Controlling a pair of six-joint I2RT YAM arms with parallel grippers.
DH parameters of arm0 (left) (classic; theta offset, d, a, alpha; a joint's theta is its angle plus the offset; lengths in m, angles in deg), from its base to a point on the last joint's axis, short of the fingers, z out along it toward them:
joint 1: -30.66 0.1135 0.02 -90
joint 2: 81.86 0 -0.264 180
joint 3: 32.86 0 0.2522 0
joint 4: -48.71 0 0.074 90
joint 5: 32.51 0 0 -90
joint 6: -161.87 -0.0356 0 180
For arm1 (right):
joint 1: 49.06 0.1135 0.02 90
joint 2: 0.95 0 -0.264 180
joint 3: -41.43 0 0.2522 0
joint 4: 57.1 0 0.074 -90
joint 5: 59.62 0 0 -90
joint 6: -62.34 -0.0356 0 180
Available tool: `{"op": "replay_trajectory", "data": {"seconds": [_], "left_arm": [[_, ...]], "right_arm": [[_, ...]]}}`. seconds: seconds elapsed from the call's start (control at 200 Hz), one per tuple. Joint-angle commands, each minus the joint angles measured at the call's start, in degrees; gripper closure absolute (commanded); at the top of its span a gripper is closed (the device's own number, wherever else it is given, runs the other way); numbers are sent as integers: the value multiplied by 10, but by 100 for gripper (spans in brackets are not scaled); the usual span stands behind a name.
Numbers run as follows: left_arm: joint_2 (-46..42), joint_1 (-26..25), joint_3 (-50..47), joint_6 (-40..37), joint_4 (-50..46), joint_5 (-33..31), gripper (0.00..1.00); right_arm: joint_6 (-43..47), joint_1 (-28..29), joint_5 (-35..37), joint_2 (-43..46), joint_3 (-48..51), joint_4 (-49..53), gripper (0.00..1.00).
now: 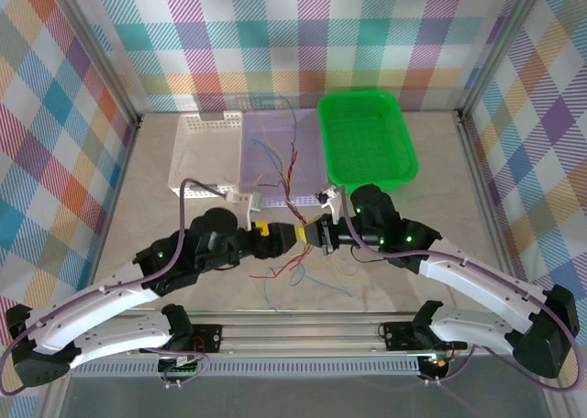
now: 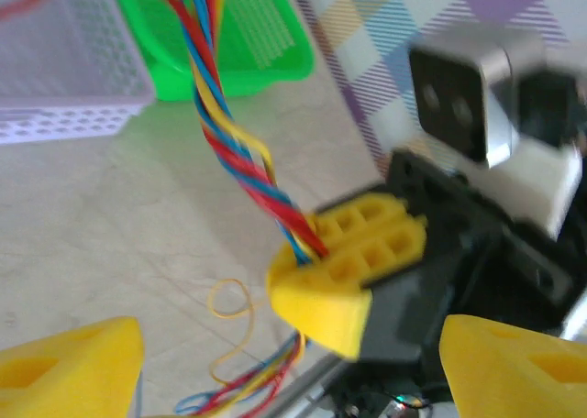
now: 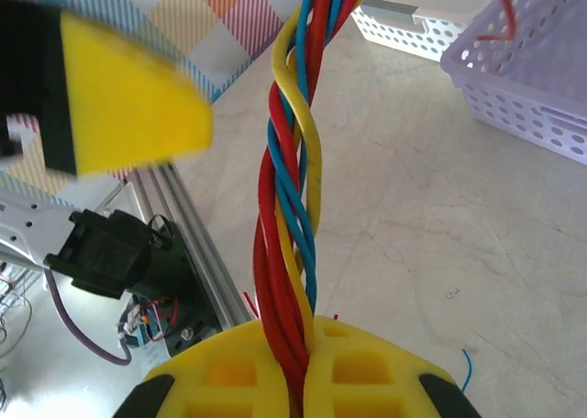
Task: Untangle the cables
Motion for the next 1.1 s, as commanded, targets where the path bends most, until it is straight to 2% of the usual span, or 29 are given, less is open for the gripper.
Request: {"op": "replay_trajectory", "data": {"seconds": [0.0,0.19,0.33,0.59,0.765,0.945,1.095], "left_arm": [[-32,-24,-54,2,101,40,18],[-35,-57,-100,-20,136,73,19],[-15,-74,-94,-36,122,49,19],[-9,-74,-84,-59,81,3,22],[-33,-74,-97,-65,80,-33,27],[-33,-74,-111,-62,120,-9,32],[-28,-73,-124,-54,161,14,44]], "right_arm": [[-44,-6,3,2,-38,10,100],[-76,-11,-24,-8,-68,37,100],[-91,-12,-51,-14,-73,37,100],[-115,-12,-97,-8,-66,23,100],[-133,-12,-131,1,-53,1,100],[-158,-11,-152,6,-36,-36,100],[-170,-12,-156,4,-29,-49,100]]}}
